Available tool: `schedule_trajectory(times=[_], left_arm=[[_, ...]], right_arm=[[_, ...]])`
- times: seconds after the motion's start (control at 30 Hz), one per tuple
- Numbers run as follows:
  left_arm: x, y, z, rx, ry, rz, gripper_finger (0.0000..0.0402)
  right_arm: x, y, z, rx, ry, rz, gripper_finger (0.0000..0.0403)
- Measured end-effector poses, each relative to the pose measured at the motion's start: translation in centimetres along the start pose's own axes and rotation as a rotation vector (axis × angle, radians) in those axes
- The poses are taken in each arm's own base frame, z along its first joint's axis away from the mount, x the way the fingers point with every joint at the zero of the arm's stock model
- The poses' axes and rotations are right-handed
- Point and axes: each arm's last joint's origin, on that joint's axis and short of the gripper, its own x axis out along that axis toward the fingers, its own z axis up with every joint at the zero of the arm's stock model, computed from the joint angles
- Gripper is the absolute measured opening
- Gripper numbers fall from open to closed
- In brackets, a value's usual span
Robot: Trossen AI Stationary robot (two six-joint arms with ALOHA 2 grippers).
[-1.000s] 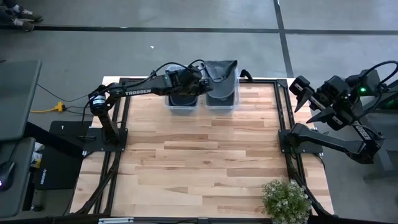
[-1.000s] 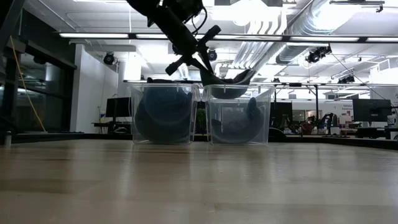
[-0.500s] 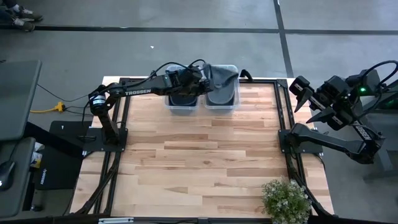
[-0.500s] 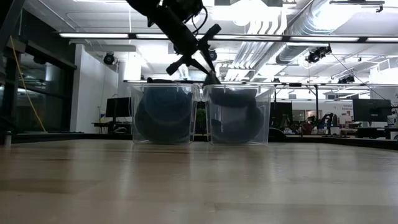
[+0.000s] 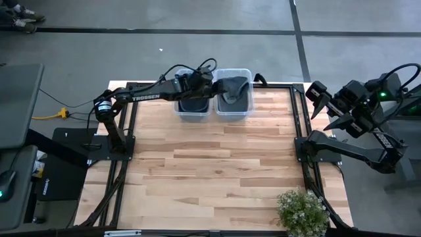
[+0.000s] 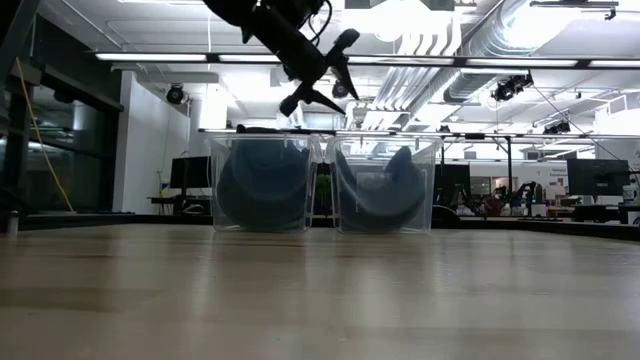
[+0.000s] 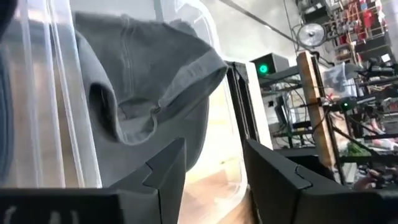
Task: Pick and place caps into container
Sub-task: Return to home position
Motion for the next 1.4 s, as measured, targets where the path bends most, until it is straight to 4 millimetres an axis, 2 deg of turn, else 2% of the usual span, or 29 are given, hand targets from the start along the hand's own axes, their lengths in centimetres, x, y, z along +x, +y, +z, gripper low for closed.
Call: schedule_trajectory(times=[0.17, 0.27, 0.4, 0.5, 0.63, 0.83, 0.93, 1.03, 1.13, 1.23, 1.4], left_arm=[[-0.5, -0.5, 0.3, 0.081, -0.024, -0.035, 0.0131], [-0.5, -0.5, 0.2, 0.132, 0.002, -0.040, 0.0095], [-1.1, -0.9, 0.3, 0.183, 0.013, -0.068, 0.0021], [-2.1, -1.3, 0.3, 0.247, 0.009, -0.080, 0.0011], [-4.6, -2.6, 0.1, 0.354, -0.039, -0.106, 0.0003], [-9.8, -3.6, -0.6, 0.559, -0.098, -0.044, 0.0001], [-12.6, -4.3, -1.0, 0.641, -0.119, -0.090, 0.0001], [-15.2, -3.2, -1.4, 0.697, -0.115, -0.106, 0.0001], [-17.0, -1.2, -2.1, 0.701, -0.139, -0.130, 0.0001], [-18.7, 2.1, -2.9, 0.688, -0.160, -0.163, 0.0001], [-20.7, 7.4, -4.6, 0.611, -0.253, -0.335, 0.0000]], right_arm=[[0.0, 0.1, -0.1, 0.002, 0.016, 0.022, 0.0193], [0.0, 0.0, -0.1, 0.007, 0.021, 0.023, 0.0193], [-0.1, -0.3, -0.4, 0.021, 0.022, -0.012, 0.0193], [-0.3, -0.9, -1.0, 0.049, 0.014, -0.089, 0.0193], [-0.7, -1.5, -1.6, 0.058, 0.009, -0.199, 0.0192], [-1.2, -2.1, -1.8, 0.036, -0.005, -0.343, 0.0189], [-1.5, -2.4, -2.5, 0.066, 0.014, -0.399, 0.0177], [-1.8, -2.7, -3.1, 0.101, 0.030, -0.463, 0.0164], [-1.9, -2.6, -3.3, 0.105, 0.033, -0.504, 0.0153], [-2.0, -2.2, -3.3, 0.099, 0.026, -0.536, 0.0143], [-2.1, -0.9, -3.9, 0.112, 0.038, -0.591, 0.0129]])
